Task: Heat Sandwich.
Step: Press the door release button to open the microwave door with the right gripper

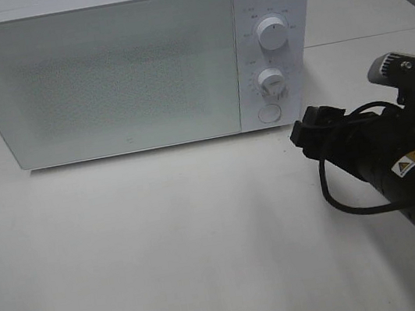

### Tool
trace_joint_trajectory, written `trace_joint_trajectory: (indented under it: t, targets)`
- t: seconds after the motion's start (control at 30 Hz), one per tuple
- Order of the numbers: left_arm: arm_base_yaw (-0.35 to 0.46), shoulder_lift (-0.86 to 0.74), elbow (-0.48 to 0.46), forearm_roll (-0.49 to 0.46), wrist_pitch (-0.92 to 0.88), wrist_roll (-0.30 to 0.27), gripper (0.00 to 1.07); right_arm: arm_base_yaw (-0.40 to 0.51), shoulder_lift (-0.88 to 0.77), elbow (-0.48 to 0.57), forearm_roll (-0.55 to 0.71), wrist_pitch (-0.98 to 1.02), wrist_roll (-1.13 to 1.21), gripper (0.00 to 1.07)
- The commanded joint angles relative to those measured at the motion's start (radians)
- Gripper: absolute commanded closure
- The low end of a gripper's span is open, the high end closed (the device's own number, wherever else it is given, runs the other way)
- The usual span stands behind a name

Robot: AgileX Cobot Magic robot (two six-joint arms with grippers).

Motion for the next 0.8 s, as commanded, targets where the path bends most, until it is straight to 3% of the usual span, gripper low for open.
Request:
trace_joint_trajectory:
  t: [0.03, 0.43, 0.6, 0.7, 0.73, 0.77, 0.8]
  targets:
    - [0.001, -0.023, 0.002, -0.011, -0.013, -0.01, 0.09, 0.004, -0.002, -0.005, -0.004, 0.006, 0.193, 0.32]
    - [0.001, -0.023, 0.002, -0.011, -0.013, -0.01, 0.09, 0.004, -0.002, -0.005, -0.006, 0.107, 0.817, 0.41]
    - [0.001, -0.023, 0.002, -0.011, -0.013, -0.01, 0.09, 0.004, -0.002, -0.005, -0.009, 0.125, 1.037, 0.51]
    - [0.001, -0.023, 0.002, -0.011, -0.013, -0.01, 0.09, 0.004, -0.002, -0.005, -0.017, 0.125, 1.144, 0.66]
    - [0.001, -0.023, 0.002, -0.011, -0.013, -0.01, 0.09, 0.004, -0.002, -0.005, -0.017, 0.128, 1.161, 0.79]
    - [0.001, -0.023, 0.002, -0.011, -0.013, -0.01, 0.09, 0.004, -0.002, -0.005, -0.017, 0.128, 1.161, 0.79]
    - [0.001, -0.023, 0.002, -0.011, -0.013, -0.01, 0.09, 0.004, -0.002, -0.005, -0.017, 0.129, 1.166, 0.85]
